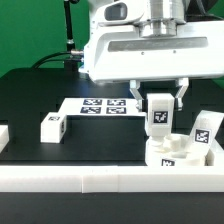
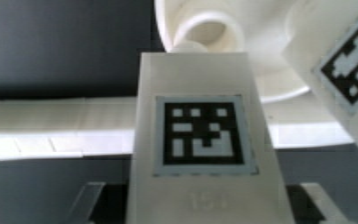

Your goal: Assemble stool

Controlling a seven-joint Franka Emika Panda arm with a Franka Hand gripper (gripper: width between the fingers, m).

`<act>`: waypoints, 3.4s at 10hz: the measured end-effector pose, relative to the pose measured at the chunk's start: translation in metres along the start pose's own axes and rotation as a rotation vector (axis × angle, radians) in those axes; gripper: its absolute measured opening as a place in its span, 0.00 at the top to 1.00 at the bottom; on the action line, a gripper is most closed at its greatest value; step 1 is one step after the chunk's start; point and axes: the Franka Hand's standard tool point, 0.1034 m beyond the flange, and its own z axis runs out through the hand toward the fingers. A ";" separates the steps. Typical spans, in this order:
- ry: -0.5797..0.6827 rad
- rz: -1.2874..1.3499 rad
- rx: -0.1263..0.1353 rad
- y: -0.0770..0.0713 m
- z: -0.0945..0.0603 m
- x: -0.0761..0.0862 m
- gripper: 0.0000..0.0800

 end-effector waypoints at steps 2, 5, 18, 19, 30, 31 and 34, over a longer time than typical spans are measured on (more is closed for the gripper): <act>-0.004 -0.005 0.002 -0.003 0.000 -0.004 0.58; -0.001 -0.013 0.005 -0.009 0.001 -0.003 0.58; 0.069 -0.031 -0.001 -0.011 0.023 -0.007 0.58; 0.087 -0.033 -0.002 -0.011 0.022 -0.007 0.58; 0.040 -0.070 0.007 -0.009 -0.006 0.012 0.19; 0.032 -0.070 0.007 -0.009 -0.005 0.011 0.19; -0.226 -0.067 0.027 -0.013 -0.001 0.010 0.19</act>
Offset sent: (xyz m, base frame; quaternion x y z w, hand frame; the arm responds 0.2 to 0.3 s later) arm 0.0010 0.0074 -0.0020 -0.0056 -0.0018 0.0004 1.0000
